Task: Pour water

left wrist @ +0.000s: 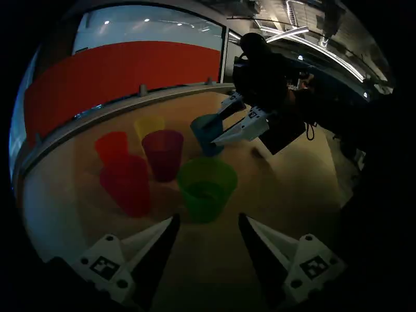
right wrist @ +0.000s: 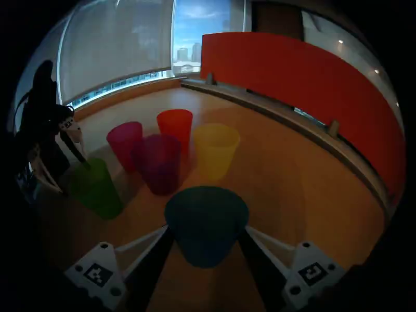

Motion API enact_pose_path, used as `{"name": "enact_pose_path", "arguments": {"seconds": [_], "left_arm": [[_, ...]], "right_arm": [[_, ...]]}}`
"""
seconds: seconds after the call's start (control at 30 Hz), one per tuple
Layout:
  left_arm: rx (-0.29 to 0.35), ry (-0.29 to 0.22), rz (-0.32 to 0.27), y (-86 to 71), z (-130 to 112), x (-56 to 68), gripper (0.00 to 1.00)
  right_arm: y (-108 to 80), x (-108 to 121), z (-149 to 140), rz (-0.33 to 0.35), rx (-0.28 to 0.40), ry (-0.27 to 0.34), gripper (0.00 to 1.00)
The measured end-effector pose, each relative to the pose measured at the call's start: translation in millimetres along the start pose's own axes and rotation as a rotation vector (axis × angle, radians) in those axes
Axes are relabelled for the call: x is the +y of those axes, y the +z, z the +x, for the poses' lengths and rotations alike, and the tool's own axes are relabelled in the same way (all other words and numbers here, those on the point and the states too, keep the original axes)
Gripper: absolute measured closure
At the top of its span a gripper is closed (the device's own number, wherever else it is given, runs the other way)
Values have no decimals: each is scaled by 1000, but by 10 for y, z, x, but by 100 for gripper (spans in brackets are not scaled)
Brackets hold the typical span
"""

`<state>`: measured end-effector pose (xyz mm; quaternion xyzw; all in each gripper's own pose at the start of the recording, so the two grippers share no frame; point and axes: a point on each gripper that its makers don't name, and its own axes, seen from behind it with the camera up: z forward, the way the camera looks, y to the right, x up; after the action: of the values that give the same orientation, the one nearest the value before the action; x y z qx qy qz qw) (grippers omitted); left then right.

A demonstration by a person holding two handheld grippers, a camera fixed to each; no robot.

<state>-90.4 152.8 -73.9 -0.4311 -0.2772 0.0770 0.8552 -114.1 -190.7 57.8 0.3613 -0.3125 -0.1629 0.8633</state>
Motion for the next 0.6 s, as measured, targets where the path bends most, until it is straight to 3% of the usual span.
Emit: {"name": "enact_pose_path", "arguments": {"seconds": [0.6], "left_arm": [[4, 16, 6, -5, 20, 21, 17]], "right_arm": [[-102, -27, -147, -6, -22, 3, 10]]}}
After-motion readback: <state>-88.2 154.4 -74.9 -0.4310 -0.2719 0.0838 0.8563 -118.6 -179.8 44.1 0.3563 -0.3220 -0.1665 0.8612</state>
